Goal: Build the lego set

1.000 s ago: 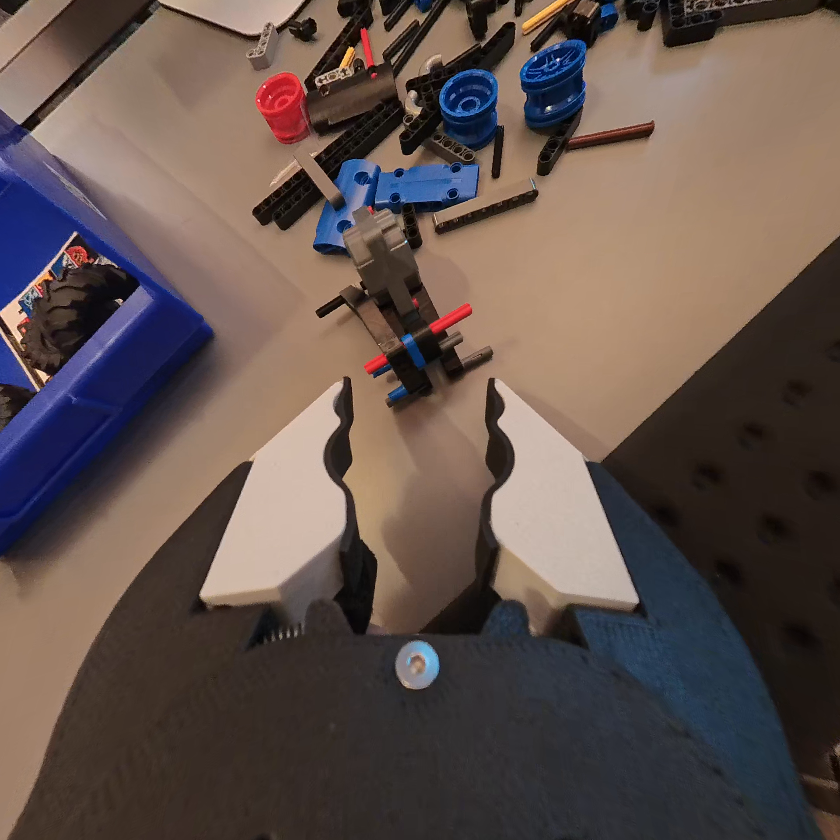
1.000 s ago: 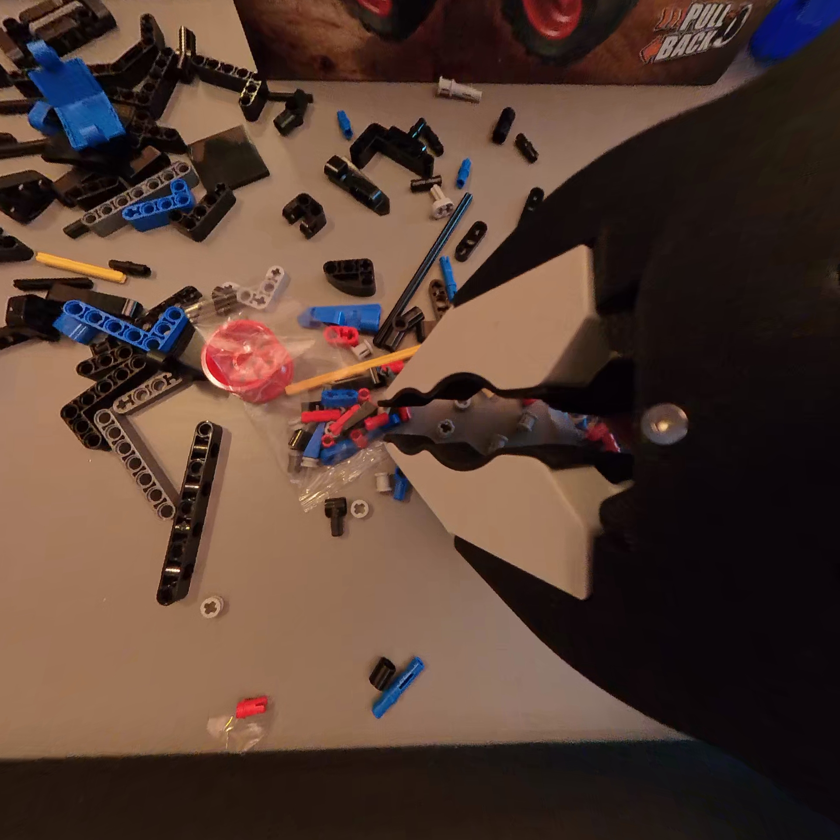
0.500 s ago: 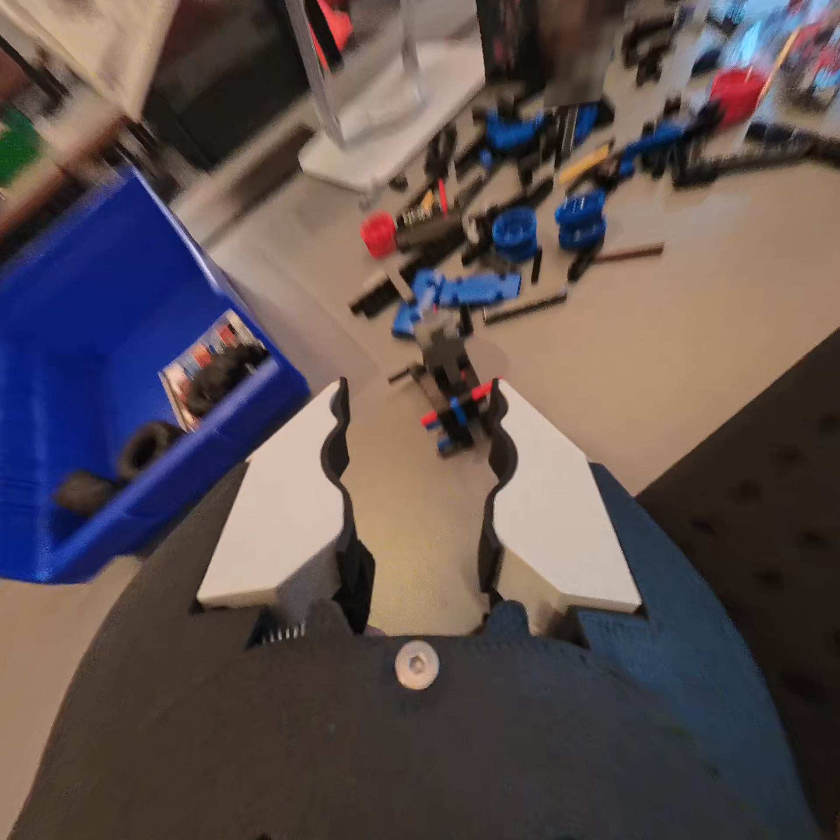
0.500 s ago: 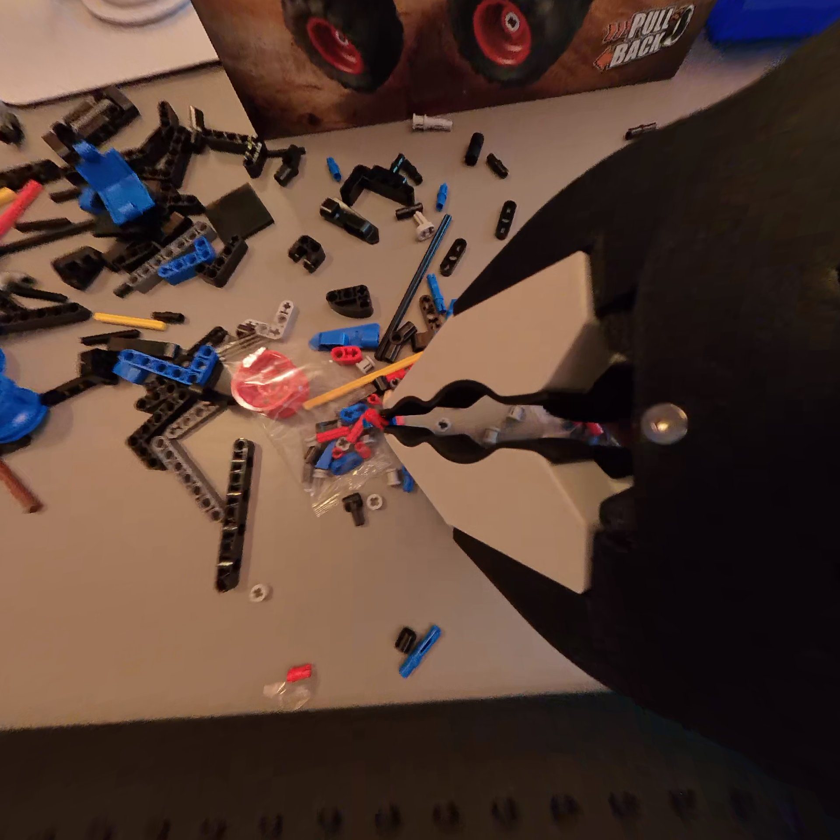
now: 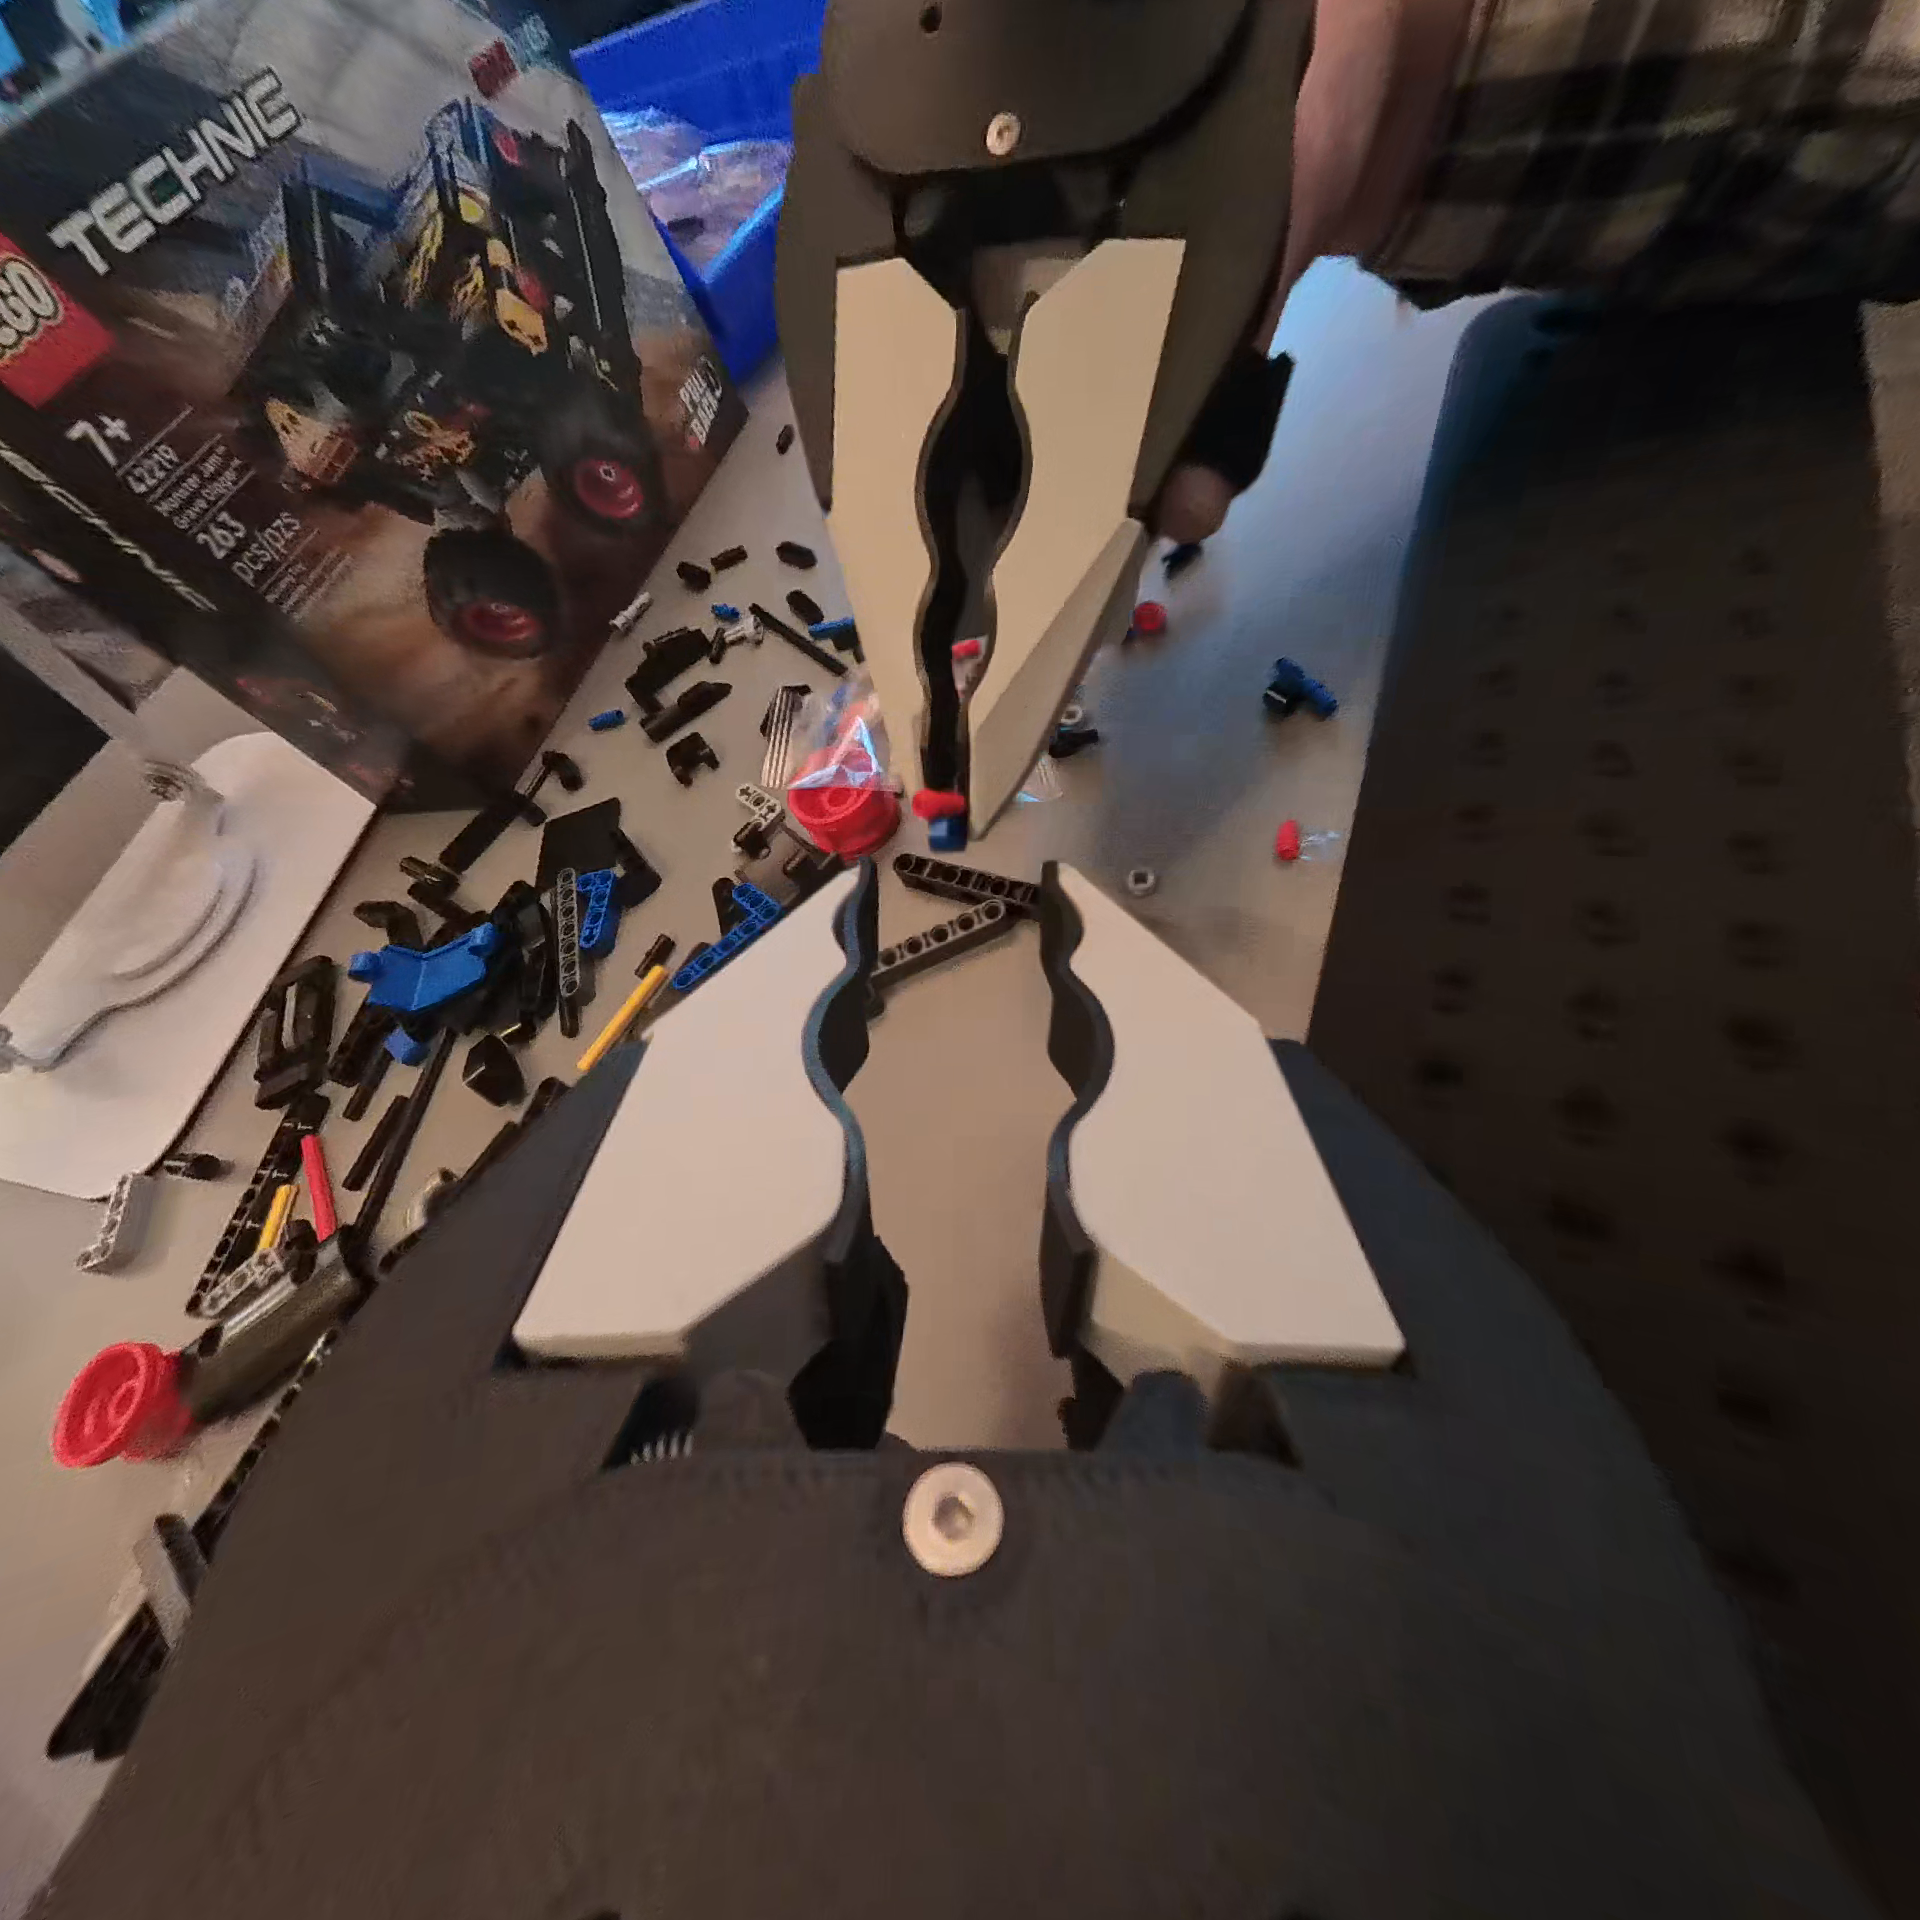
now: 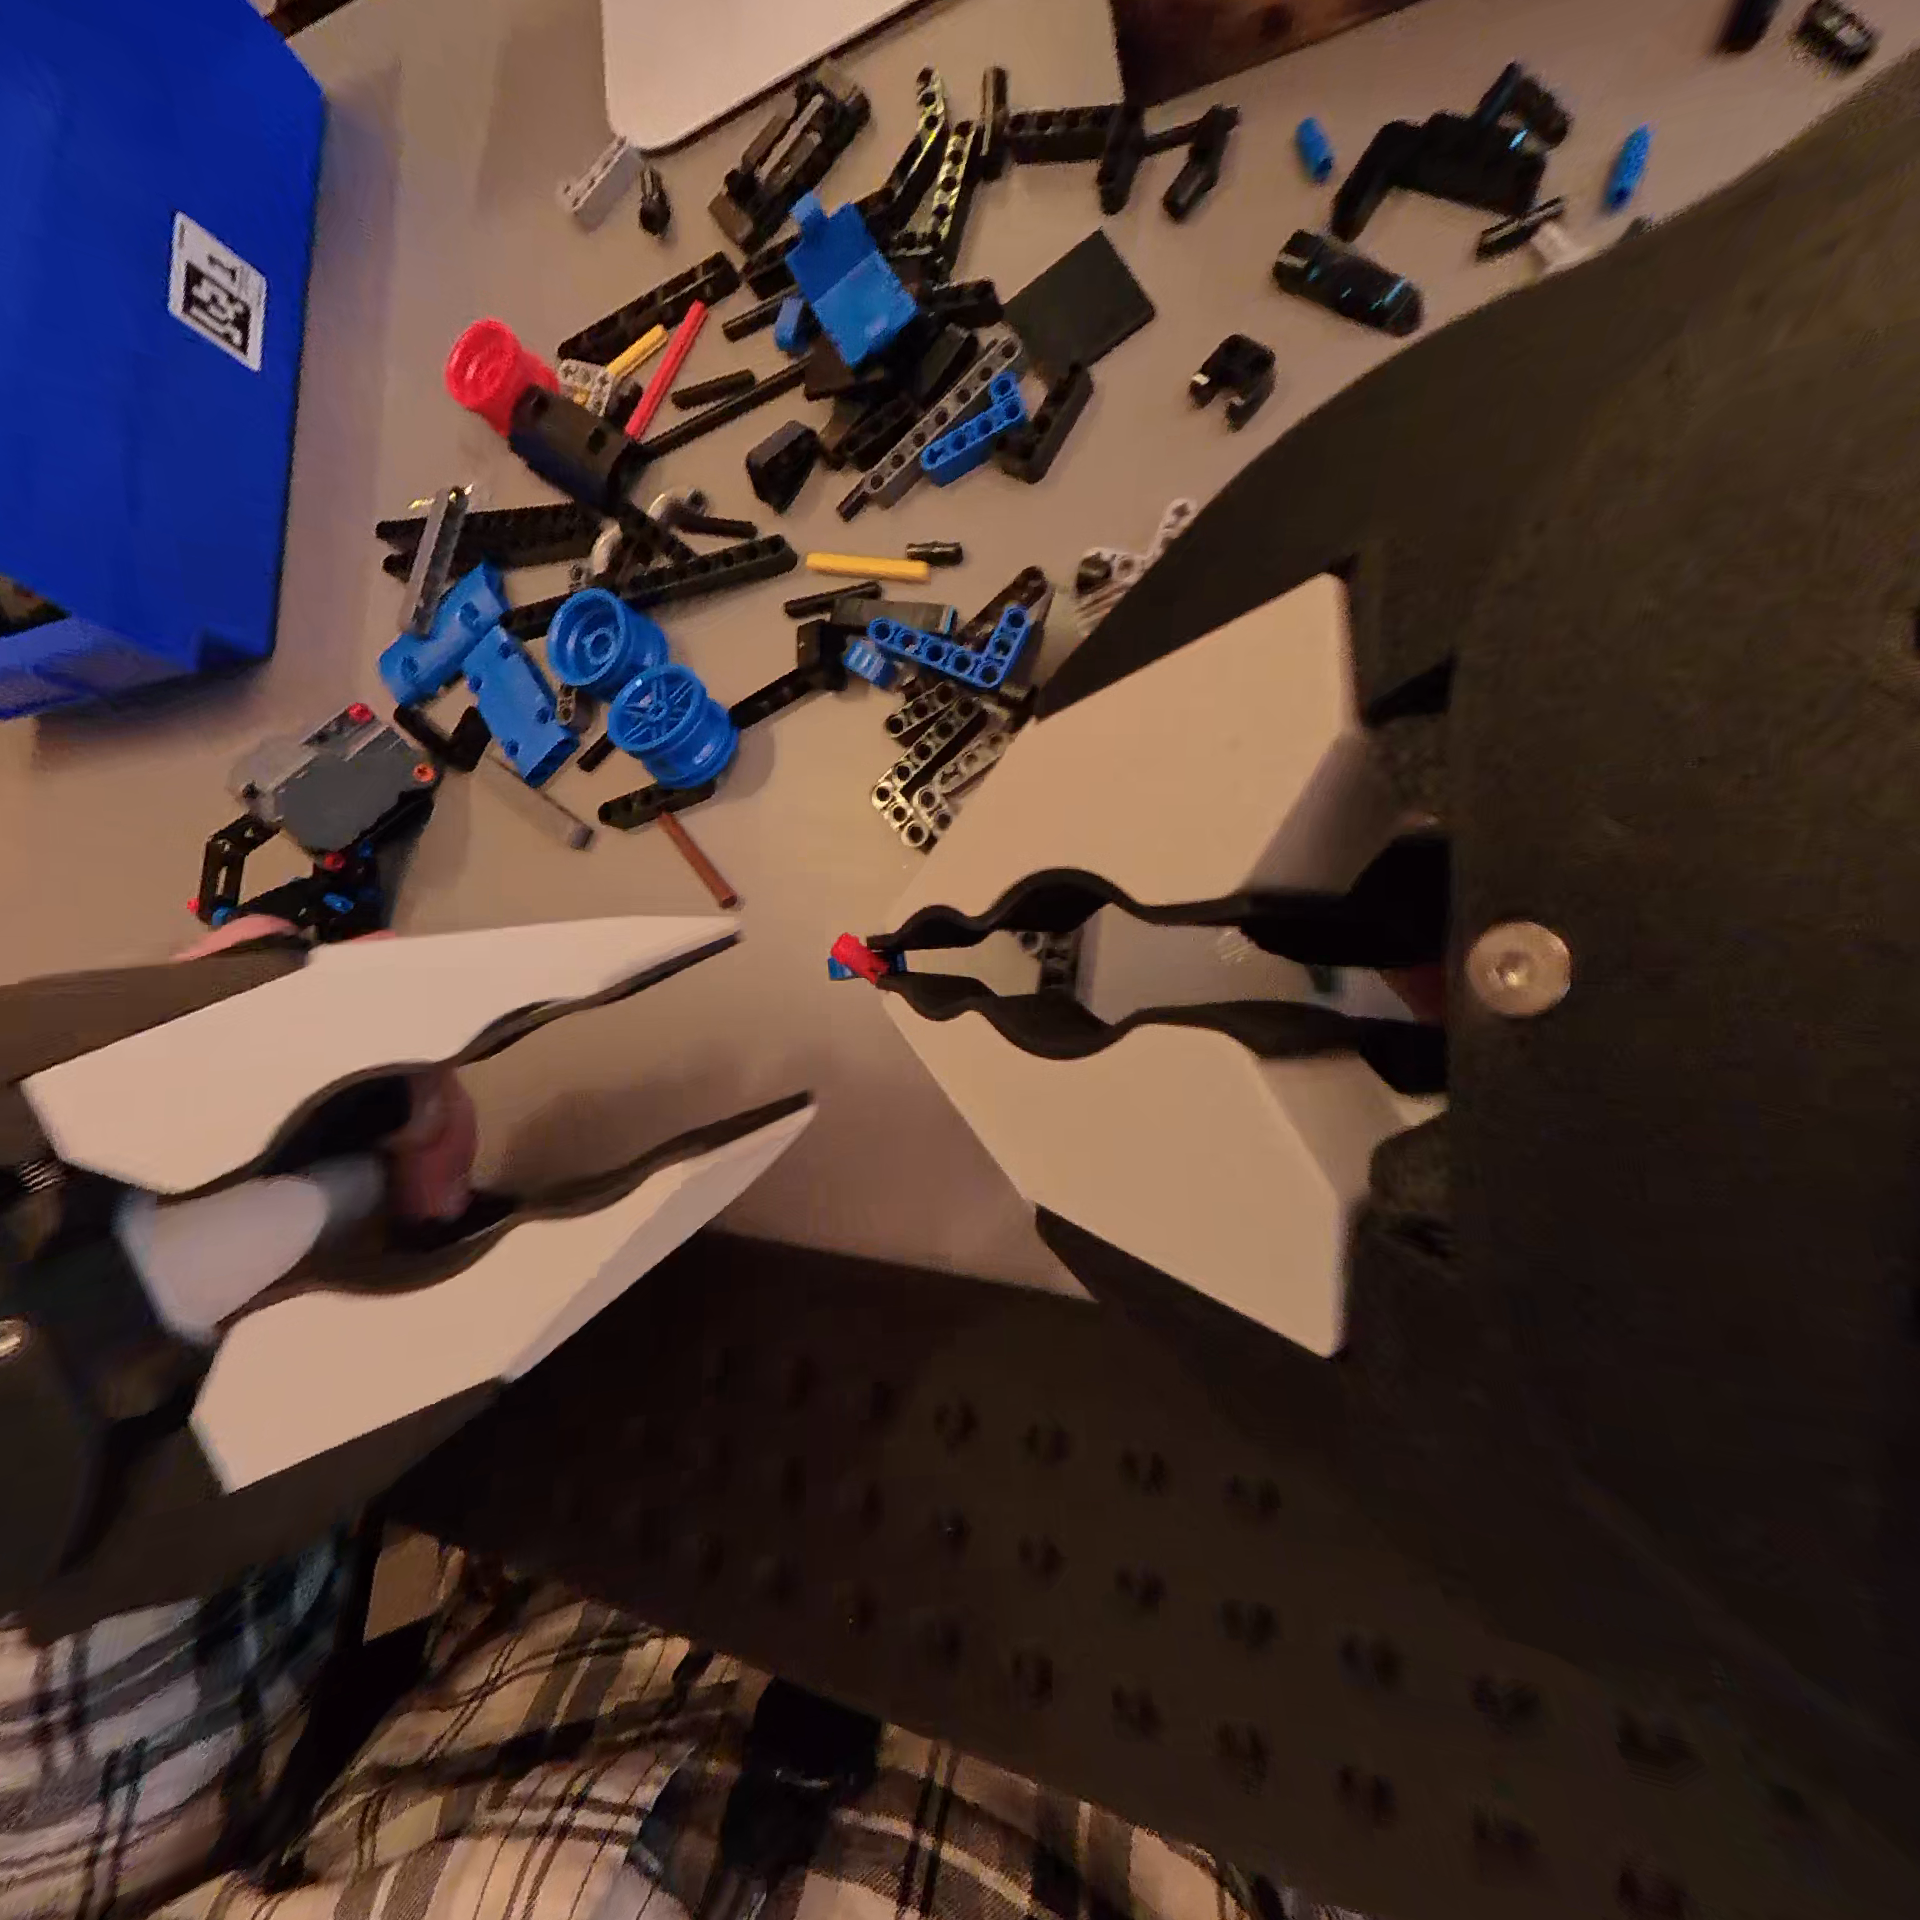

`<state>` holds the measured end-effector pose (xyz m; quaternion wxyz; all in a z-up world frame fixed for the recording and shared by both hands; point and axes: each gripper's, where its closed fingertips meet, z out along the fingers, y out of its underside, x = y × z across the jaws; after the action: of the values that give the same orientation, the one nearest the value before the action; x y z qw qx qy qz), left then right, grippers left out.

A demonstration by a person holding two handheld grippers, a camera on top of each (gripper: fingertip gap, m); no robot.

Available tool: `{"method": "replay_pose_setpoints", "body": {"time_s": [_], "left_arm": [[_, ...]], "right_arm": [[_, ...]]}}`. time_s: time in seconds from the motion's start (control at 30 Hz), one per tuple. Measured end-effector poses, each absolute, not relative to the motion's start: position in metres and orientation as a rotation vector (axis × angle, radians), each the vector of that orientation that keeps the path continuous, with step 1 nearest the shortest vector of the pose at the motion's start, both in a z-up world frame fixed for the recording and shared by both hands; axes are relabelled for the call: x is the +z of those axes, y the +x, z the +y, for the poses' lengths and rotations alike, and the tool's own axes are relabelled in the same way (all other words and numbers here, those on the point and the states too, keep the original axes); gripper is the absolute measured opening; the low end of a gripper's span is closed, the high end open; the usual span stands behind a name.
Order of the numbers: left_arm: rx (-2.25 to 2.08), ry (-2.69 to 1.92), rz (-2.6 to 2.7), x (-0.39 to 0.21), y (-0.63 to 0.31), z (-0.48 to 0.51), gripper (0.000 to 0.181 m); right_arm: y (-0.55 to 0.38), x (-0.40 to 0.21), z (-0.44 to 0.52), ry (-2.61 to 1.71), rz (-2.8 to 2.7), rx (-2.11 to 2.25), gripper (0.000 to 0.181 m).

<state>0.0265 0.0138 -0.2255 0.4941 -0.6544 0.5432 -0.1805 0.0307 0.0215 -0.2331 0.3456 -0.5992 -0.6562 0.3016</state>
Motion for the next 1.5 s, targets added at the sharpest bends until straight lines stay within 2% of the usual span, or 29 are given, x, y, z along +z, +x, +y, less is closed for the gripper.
{"method": "replay_pose_setpoints", "body": {"time_s": [0.23,0.5,0.7,0.8,0.87,0.97,1.0,1.1,1.23,1.4,1.5], "left_arm": [[-0.420,-1.573,1.339,-0.227,0.031,0.017,0.008],[-0.415,-1.590,1.327,-0.231,0.030,0.019,0.002],[-0.462,-1.714,1.198,-0.232,0.015,0.024,0.002],[-0.473,-1.759,1.101,-0.230,0.002,0.026,0.002],[-0.502,-1.773,1.047,-0.227,-0.004,0.024,0.002],[-0.472,-1.756,0.971,-0.220,-0.019,0.023,0.002],[-0.463,-1.734,0.944,-0.214,-0.024,0.022,0.002],[-0.450,-1.680,0.862,-0.198,-0.040,0.018,0.002],[-0.427,-1.600,0.722,-0.174,-0.064,0.017,0.001],[-0.445,-1.542,0.615,-0.160,-0.081,0.012,0.001],[-0.363,-1.474,0.600,-0.152,-0.092,0.010,0.001]], "right_arm": [[0.025,-0.236,0.018,-1.523,-1.722,0.817,0.002],[0.026,-0.238,0.019,-1.532,-1.713,0.831,0.002],[0.042,-0.254,0.039,-1.628,-1.736,0.561,0.027],[0.051,-0.257,0.049,-1.599,-1.753,0.350,0.032],[0.055,-0.254,0.057,-1.603,-1.717,0.278,0.000],[0.056,-0.250,0.063,-1.620,-1.679,0.207,0.000],[0.049,-0.244,0.061,-1.609,-1.656,0.229,0.000],[0.014,-0.223,0.039,-1.551,-1.613,0.409,0.015],[-0.037,-0.198,0.022,-1.495,-1.501,0.649,0.021],[-0.077,-0.181,0.013,-1.525,-1.315,0.785,0.018],[-0.086,-0.170,0.011,-1.600,-1.142,1.019,0.015]]}}
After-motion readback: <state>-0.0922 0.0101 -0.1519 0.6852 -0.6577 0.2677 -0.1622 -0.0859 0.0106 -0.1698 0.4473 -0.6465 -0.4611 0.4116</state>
